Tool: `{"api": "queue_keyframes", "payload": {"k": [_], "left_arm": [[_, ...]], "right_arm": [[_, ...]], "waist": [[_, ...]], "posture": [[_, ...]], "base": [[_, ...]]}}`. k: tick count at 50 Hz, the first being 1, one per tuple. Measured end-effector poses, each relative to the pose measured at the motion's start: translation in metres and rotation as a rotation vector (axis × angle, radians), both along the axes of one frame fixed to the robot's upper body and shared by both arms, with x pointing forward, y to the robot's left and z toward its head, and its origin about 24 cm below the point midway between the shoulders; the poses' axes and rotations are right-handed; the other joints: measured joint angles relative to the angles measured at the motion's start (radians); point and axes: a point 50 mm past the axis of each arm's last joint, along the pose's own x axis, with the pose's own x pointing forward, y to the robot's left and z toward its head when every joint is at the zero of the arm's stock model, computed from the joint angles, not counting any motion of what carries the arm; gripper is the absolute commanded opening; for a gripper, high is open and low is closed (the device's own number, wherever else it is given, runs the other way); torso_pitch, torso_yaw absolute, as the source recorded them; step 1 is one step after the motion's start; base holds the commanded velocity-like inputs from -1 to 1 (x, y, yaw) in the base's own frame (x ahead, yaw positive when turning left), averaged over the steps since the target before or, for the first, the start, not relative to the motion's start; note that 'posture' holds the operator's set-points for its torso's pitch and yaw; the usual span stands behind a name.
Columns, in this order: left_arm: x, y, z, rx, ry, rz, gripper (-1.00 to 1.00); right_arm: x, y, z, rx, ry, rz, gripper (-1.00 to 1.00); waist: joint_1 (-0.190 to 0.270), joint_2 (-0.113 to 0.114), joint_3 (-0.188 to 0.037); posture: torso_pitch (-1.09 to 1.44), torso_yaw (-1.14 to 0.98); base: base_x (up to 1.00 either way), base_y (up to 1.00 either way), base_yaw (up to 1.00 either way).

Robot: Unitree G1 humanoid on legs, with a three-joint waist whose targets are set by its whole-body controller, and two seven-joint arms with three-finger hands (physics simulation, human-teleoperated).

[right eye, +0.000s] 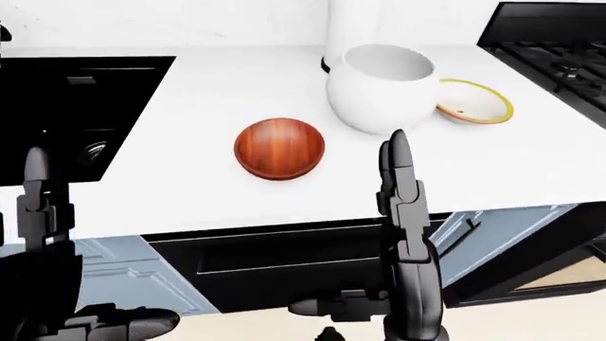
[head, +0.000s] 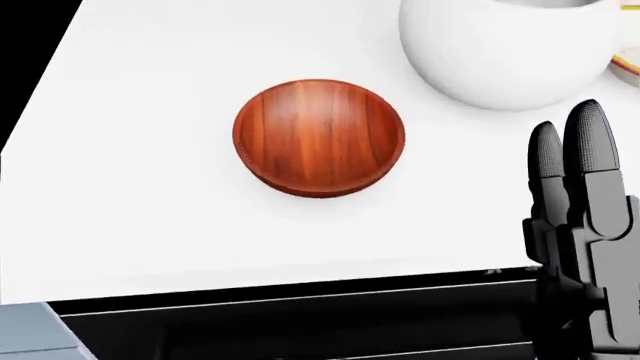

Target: Stack the bowls from largest to smallest.

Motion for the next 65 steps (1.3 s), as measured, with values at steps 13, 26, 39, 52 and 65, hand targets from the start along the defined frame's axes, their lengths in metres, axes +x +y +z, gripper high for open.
{"api": "queue_keyframes", "payload": {"k": [13, 26, 39, 52, 65], "left_arm": [[0.0015, -0.0021, -0.0010, 0.000, 0.006, -0.010, 1.00], [0.0018, -0.0003, -0.0028, -0.004, 0.015, -0.002, 1.00], [0.0006, -0.0010, -0.0016, -0.003, 0.007, -0.006, 1.00], [0.0000, -0.0015, -0.0011, -0.001, 0.005, -0.009, 1.00], [0.0001, -0.0012, -0.0012, -0.001, 0.004, -0.006, 1.00]], "right_arm": [[0.0022, -0.0025, -0.0028, -0.002, 0.017, -0.016, 1.00], [0.0020, -0.0011, -0.0028, -0.004, 0.013, -0.010, 1.00], [0.0020, -0.0020, -0.0037, -0.002, 0.018, -0.015, 1.00], [0.0019, -0.0018, -0.0041, -0.005, 0.019, -0.015, 1.00], [0.0025, -0.0020, -0.0048, -0.002, 0.021, -0.012, 1.00]], "waist": [[-0.019, -0.017, -0.011], [-0.012, -0.016, -0.048], [-0.009, -0.009, -0.045], [-0.012, -0.008, -0.033], [-0.014, -0.007, -0.032]], "posture": [[0.00, 0.00], [0.00, 0.00], [0.00, 0.00], [0.00, 0.00], [0.00, 0.00]], "base": [[0.00, 0.00, 0.00], [0.00, 0.00, 0.00], [0.00, 0.00, 0.00], [0.00, 0.00, 0.00], [0.00, 0.00, 0.00]]}}
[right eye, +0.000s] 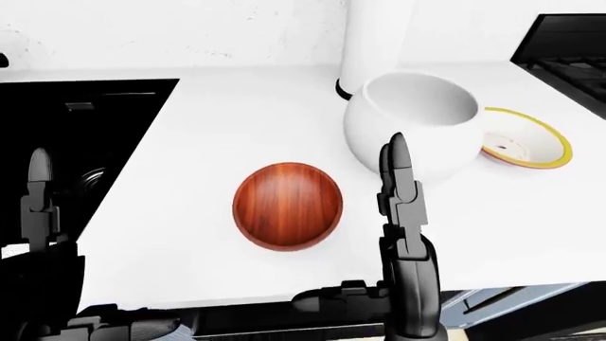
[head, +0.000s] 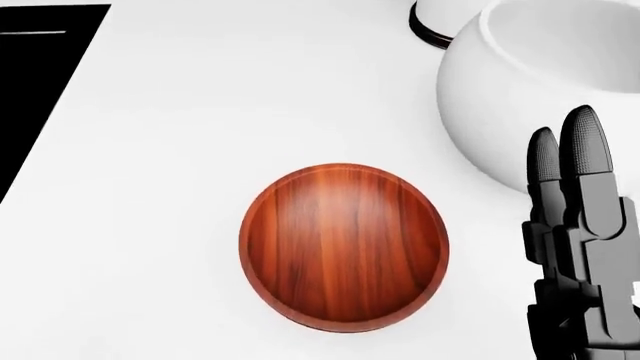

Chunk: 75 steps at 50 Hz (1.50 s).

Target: Stack the bowls from largest to smallest.

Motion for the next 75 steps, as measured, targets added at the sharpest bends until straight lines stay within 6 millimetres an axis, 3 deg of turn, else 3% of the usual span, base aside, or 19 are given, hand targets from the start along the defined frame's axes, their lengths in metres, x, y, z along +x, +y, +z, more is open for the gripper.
{"api": "queue_keyframes", "payload": {"k": [15, 18, 20, 23, 25, 28, 29, 32, 39, 43, 46, 50, 66, 69, 70, 72, 73, 75], "left_arm": [[0.0009, 0.0002, 0.0000, -0.002, 0.002, 0.000, 1.00], [0.0014, 0.0011, -0.0007, -0.001, 0.008, 0.005, 1.00], [0.0020, 0.0016, -0.0016, -0.003, 0.013, 0.007, 1.00], [0.0014, 0.0011, -0.0012, -0.005, 0.012, 0.005, 1.00], [-0.0002, 0.0005, 0.0017, -0.002, -0.005, 0.002, 1.00], [-0.0020, 0.0005, 0.0039, 0.001, -0.022, 0.003, 1.00], [-0.0014, -0.0006, 0.0035, -0.004, -0.022, -0.002, 1.00], [0.0021, -0.0018, -0.0023, -0.005, 0.015, -0.013, 1.00], [-0.0003, -0.0010, 0.0012, 0.000, -0.006, -0.006, 1.00], [-0.0006, -0.0009, 0.0018, 0.001, -0.012, -0.006, 1.00], [0.0008, 0.0011, -0.0018, -0.001, 0.009, 0.005, 1.00], [0.0010, -0.0005, -0.0019, -0.002, 0.009, -0.005, 1.00], [-0.0002, 0.0006, -0.0001, -0.004, 0.000, 0.000, 1.00], [0.0006, 0.0006, -0.0008, -0.005, 0.004, -0.001, 1.00], [0.0011, 0.0008, -0.0017, -0.005, 0.009, 0.000, 1.00], [0.0015, 0.0013, -0.0035, -0.006, 0.021, 0.002, 1.00], [0.0012, 0.0015, -0.0032, -0.005, 0.021, 0.004, 1.00], [0.0002, 0.0007, -0.0006, -0.003, 0.004, 0.001, 1.00]], "right_arm": [[0.0010, -0.0004, -0.0002, 0.011, 0.008, 0.008, 1.00], [0.0018, 0.0014, -0.0012, 0.014, 0.016, 0.019, 1.00], [0.0020, 0.0022, -0.0018, 0.013, 0.022, 0.024, 1.00], [0.0010, 0.0015, -0.0007, 0.009, 0.016, 0.019, 1.00], [0.0000, 0.0010, 0.0016, 0.010, 0.002, 0.015, 1.00], [-0.0008, 0.0019, 0.0031, 0.011, -0.009, 0.018, 1.00], [-0.0003, 0.0008, 0.0026, 0.006, -0.006, 0.014, 1.00], [0.0013, -0.0023, -0.0027, 0.006, 0.027, -0.005, 1.00], [0.0009, -0.0006, 0.0001, 0.009, 0.010, 0.006, 1.00], [0.0005, -0.0009, 0.0008, 0.009, 0.005, 0.004, 1.00], [0.0013, 0.0015, -0.0018, 0.009, 0.015, 0.018, 1.00], [0.0015, -0.0001, -0.0028, 0.003, 0.020, 0.009, 1.00], [0.0012, 0.0014, -0.0010, 0.002, 0.010, 0.013, 1.00], [0.0020, 0.0014, -0.0012, 0.006, 0.013, 0.015, 1.00], [0.0028, 0.0017, -0.0019, 0.009, 0.019, 0.017, 1.00], [0.0031, 0.0022, -0.0033, 0.010, 0.031, 0.021, 1.00], [0.0029, 0.0024, -0.0034, 0.010, 0.032, 0.021, 1.00], [0.0025, 0.0020, -0.0018, 0.008, 0.022, 0.019, 1.00]], "waist": [[0.001, -0.002, -0.007], [0.006, -0.001, 0.009], [0.010, 0.015, 0.019], [0.013, 0.035, 0.014], [0.017, 0.019, 0.015], [0.016, -0.040, 0.016], [0.006, -0.045, 0.010], [-0.002, -0.035, 0.012], [0.012, 0.031, 0.035], [0.015, 0.076, 0.035], [0.005, 0.042, 0.023], [-0.004, 0.022, 0.006], [-0.002, 0.006, -0.017], [0.000, 0.004, -0.011], [0.004, 0.016, 0.003], [0.008, 0.064, 0.012], [0.009, 0.073, 0.007], [0.010, 0.060, 0.001]], "posture": [[0.00, 0.00], [0.00, 0.00], [0.00, 0.00], [0.00, 0.00], [0.00, 0.00], [0.00, 0.00], [0.00, 0.00], [0.00, 0.00], [0.00, 0.00], [0.00, 0.00], [0.00, 0.00], [0.00, 0.00], [0.00, 0.00], [0.00, 0.00], [0.00, 0.00], [0.00, 0.00], [0.00, 0.00], [0.00, 0.00]], "base": [[0.00, -0.01, 0.00], [0.00, -0.24, 0.00], [0.00, -0.40, 0.00], [0.00, -0.40, 0.00], [0.00, -0.34, 0.00], [0.00, -0.32, 0.00], [0.00, -0.32, 0.00], [0.00, -0.32, 0.00], [0.00, -0.32, 0.00], [0.00, -0.24, 0.00], [0.00, 0.00, 0.00], [0.00, 0.00, 0.00], [0.00, 0.00, 0.00], [0.00, -0.22, 0.00], [0.00, -0.57, 0.00], [0.00, -0.44, 0.00], [0.00, -0.27, 0.00], [0.00, -0.27, 0.00]]}}
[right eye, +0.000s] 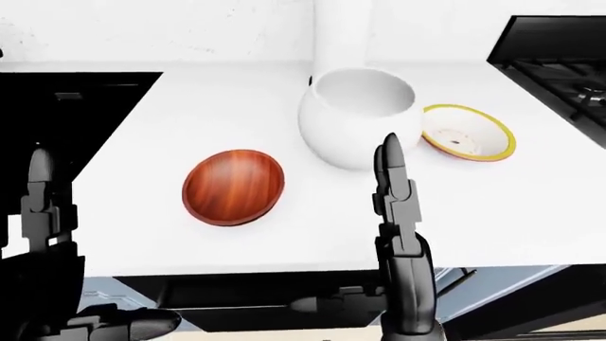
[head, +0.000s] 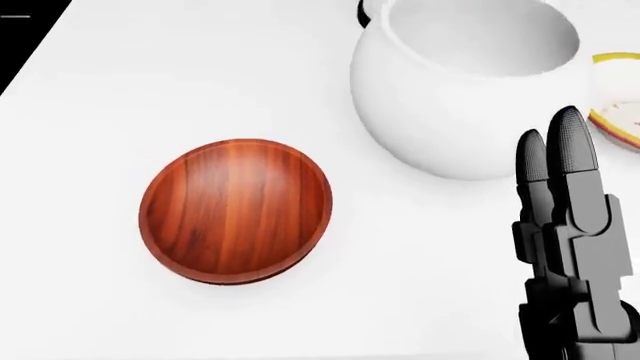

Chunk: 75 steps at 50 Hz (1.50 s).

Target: Stack the bowls from largest to smallest.

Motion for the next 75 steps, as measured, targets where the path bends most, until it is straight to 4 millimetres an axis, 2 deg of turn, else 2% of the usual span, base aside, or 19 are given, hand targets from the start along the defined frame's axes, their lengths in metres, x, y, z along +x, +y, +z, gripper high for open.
{"api": "queue_keyframes", "payload": {"k": [6, 8, 10, 13, 22, 24, 25, 27, 30, 34, 62, 75], "left_arm": [[0.000, 0.001, 0.000, 0.001, -0.003, 0.006, 1.00], [0.000, 0.000, 0.000, 0.001, -0.005, 0.004, 1.00], [0.002, -0.002, -0.001, -0.007, 0.002, -0.011, 1.00], [0.002, -0.001, -0.003, -0.001, 0.016, -0.009, 1.00], [-0.001, -0.002, 0.001, 0.004, -0.015, -0.012, 1.00], [-0.001, -0.002, 0.001, 0.003, -0.011, -0.010, 1.00], [-0.001, -0.002, 0.001, 0.003, -0.010, -0.009, 1.00], [0.001, 0.000, -0.001, 0.004, 0.003, -0.003, 1.00], [0.001, 0.000, -0.002, 0.000, 0.010, 0.000, 1.00], [0.001, 0.000, -0.001, 0.000, 0.003, -0.002, 1.00], [0.000, -0.002, -0.001, 0.005, 0.002, -0.009, 1.00], [0.000, -0.001, 0.000, 0.003, -0.002, -0.010, 1.00]], "right_arm": [[-0.001, 0.001, 0.002, 0.003, -0.012, 0.007, 1.00], [-0.001, 0.001, 0.002, 0.002, -0.014, 0.006, 1.00], [0.001, -0.003, 0.000, -0.005, -0.001, -0.011, 1.00], [0.001, -0.004, -0.003, 0.002, 0.018, -0.017, 1.00], [0.000, -0.003, 0.000, -0.001, -0.001, -0.014, 1.00], [0.000, -0.003, 0.000, -0.001, 0.000, -0.015, 1.00], [0.000, -0.003, 0.000, -0.001, -0.003, -0.014, 1.00], [0.001, -0.001, -0.002, 0.003, 0.009, -0.006, 1.00], [0.001, -0.001, -0.002, -0.002, 0.012, -0.004, 1.00], [0.000, -0.001, 0.001, -0.002, -0.008, -0.003, 1.00], [0.001, 0.001, 0.005, -0.021, -0.011, -0.008, 1.00], [-0.009, -0.001, 0.034, -0.072, -0.042, -0.014, 1.00]], "waist": [[0.011, -0.070, 0.010], [0.006, -0.108, 0.004], [-0.009, -0.085, 0.009], [-0.018, -0.087, 0.012], [-0.032, -0.046, 0.014], [-0.037, -0.027, 0.008], [-0.038, -0.010, 0.002], [-0.031, -0.025, 0.004], [-0.023, -0.046, -0.003], [-0.016, -0.056, -0.011], [-0.008, -0.051, -0.021], [-0.006, -0.054, -0.022]], "posture": [[0.00, 0.00], [0.00, 0.00], [0.00, 0.00], [0.00, 0.00], [0.00, 0.00], [0.00, 0.00], [0.00, 0.00], [0.00, 0.00], [0.00, 0.00], [0.00, 0.00], [0.00, 0.00], [0.00, 0.00]], "base": [[0.00, -0.28, 0.00], [0.00, -0.27, 0.00], [0.00, -0.19, 0.00], [0.00, -0.05, 0.00], [0.00, 0.00, 0.00], [0.00, 0.00, 0.00], [0.00, 0.00, 0.00], [0.00, 0.00, 0.00], [0.00, 0.00, 0.00], [0.00, 0.00, 0.00], [0.00, 0.00, 0.00], [0.00, 0.00, 0.00]]}}
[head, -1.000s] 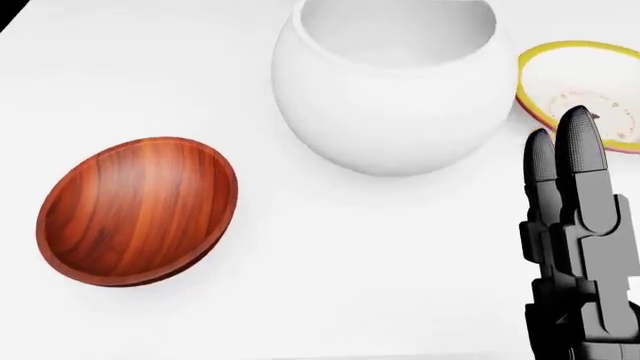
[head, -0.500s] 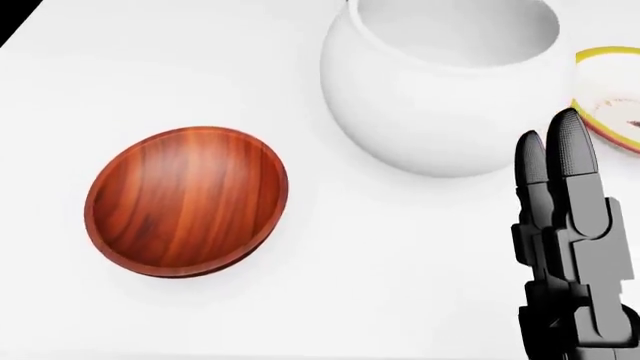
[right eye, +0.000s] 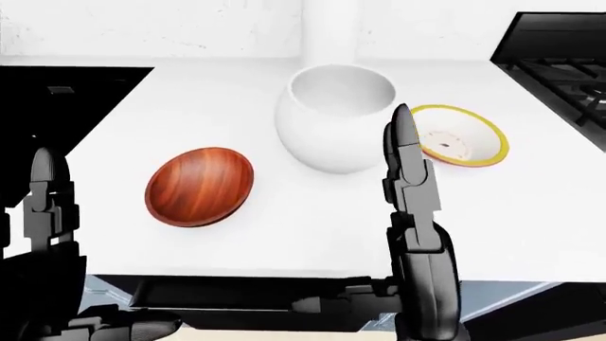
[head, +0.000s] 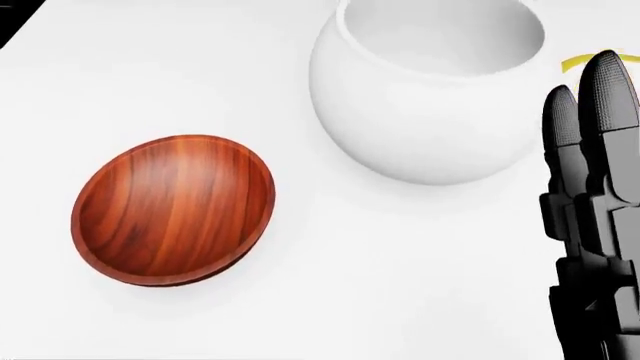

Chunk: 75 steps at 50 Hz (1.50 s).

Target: Stack the bowls from largest to smallest.

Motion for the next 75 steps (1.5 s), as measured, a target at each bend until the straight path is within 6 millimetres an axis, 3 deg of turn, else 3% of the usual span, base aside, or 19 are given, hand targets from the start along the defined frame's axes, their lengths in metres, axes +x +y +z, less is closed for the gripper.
{"api": "queue_keyframes", "payload": {"k": [28, 35, 48, 59, 66, 75], "left_arm": [[0.001, -0.001, -0.001, 0.004, 0.005, 0.000, 1.00], [0.000, -0.001, -0.001, 0.005, 0.002, 0.001, 1.00], [0.001, -0.002, -0.001, 0.003, 0.006, -0.002, 1.00], [0.002, -0.003, -0.002, 0.007, 0.010, -0.002, 1.00], [0.002, -0.002, -0.002, 0.007, 0.011, -0.001, 1.00], [0.003, -0.002, -0.003, 0.006, 0.013, -0.003, 1.00]], "right_arm": [[-0.007, -0.052, 0.039, -0.143, -0.082, -0.149, 1.00], [-0.019, -0.079, 0.067, -0.190, -0.103, -0.245, 1.00], [-0.042, -0.105, 0.112, -0.118, -0.157, -0.372, 1.00], [-0.026, -0.131, 0.126, -0.099, -0.059, -0.446, 1.00], [-0.012, -0.142, 0.156, -0.133, -0.031, -0.481, 1.00], [0.036, -0.153, 0.178, -0.148, 0.090, -0.488, 1.00]], "waist": [[0.000, -0.008, 0.009], [0.007, -0.018, 0.019], [-0.002, -0.033, 0.031], [0.004, -0.031, 0.041], [0.007, -0.029, 0.044], [0.006, -0.037, 0.046]], "posture": [[0.00, 0.00], [0.00, 0.00], [0.00, 0.00], [0.00, 0.00], [0.00, 0.00], [0.00, 0.00]], "base": [[0.00, 0.00, 0.00], [0.00, 0.00, 0.00], [0.00, 0.00, 0.00], [0.00, 0.00, 0.00], [0.00, 0.00, 0.00], [0.00, 0.00, 0.00]]}}
